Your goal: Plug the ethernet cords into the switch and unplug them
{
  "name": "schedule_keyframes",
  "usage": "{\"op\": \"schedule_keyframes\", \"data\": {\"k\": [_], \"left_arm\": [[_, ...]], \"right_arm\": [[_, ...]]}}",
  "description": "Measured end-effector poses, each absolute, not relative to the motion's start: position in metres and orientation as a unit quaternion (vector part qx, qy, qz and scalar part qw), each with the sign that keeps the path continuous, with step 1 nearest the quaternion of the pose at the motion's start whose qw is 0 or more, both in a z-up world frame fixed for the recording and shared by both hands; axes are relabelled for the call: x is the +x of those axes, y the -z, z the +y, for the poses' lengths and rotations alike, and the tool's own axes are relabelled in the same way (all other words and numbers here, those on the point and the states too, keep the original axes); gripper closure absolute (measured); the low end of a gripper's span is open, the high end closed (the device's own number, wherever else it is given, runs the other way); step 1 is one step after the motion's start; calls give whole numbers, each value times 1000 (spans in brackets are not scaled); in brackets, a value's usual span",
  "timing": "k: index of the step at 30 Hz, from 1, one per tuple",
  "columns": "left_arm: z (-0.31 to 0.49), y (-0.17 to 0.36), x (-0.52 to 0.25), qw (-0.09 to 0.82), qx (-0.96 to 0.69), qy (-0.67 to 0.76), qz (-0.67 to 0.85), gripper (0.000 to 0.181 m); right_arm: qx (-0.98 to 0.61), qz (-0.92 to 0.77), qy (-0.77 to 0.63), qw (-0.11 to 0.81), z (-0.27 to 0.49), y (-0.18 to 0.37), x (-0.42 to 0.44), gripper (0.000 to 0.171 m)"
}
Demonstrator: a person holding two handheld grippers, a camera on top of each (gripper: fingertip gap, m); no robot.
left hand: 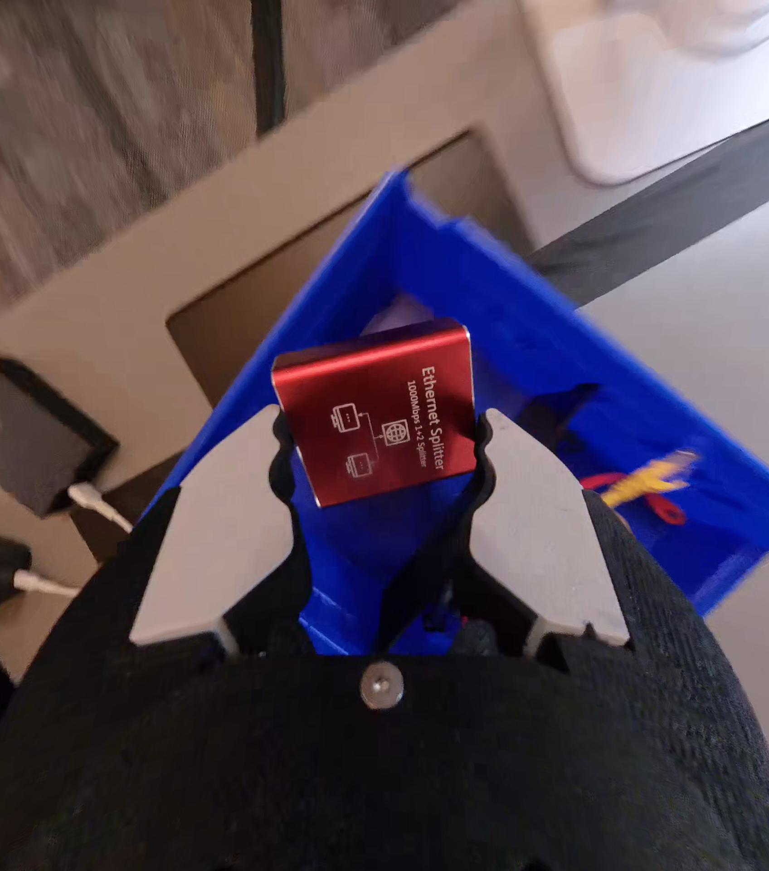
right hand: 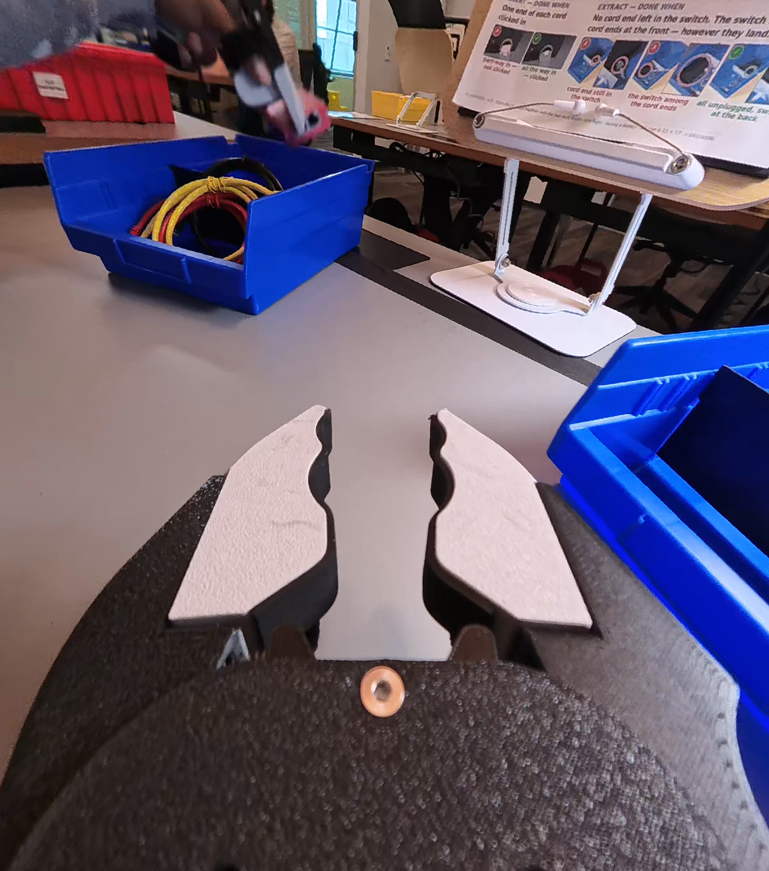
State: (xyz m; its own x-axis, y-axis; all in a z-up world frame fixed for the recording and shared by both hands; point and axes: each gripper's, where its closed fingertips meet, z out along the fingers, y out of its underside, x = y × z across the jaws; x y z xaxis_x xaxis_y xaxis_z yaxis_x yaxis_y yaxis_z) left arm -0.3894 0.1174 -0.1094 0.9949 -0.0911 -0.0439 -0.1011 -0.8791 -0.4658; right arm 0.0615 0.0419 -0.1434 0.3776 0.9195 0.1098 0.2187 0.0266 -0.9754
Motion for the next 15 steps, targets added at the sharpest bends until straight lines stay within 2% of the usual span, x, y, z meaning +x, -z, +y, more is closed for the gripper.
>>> {"op": "schedule_keyframes", "data": {"k": [1, 4, 8, 12, 15], "left_arm": [[117, 90, -376, 279, -958, 6, 64, 105], [107, 35, -317, 391, -910, 81, 113, 106], [72, -5, -224, 484, -835, 182, 187, 106], [26, -31, -134, 529, -741, 331, 249, 106], [-15, -46, -81, 521, -657, 446, 313, 107]], "right_arm": [[-619, -460, -318, 552, 41, 144, 61, 132], [-615, -459, -324, 553, 41, 142, 55, 132], [-585, -471, -329, 572, 40, 111, 35, 130], [-508, -534, -347, 580, 13, 49, -1, 122], [-436, -581, -341, 597, -14, -6, -25, 111]]}}
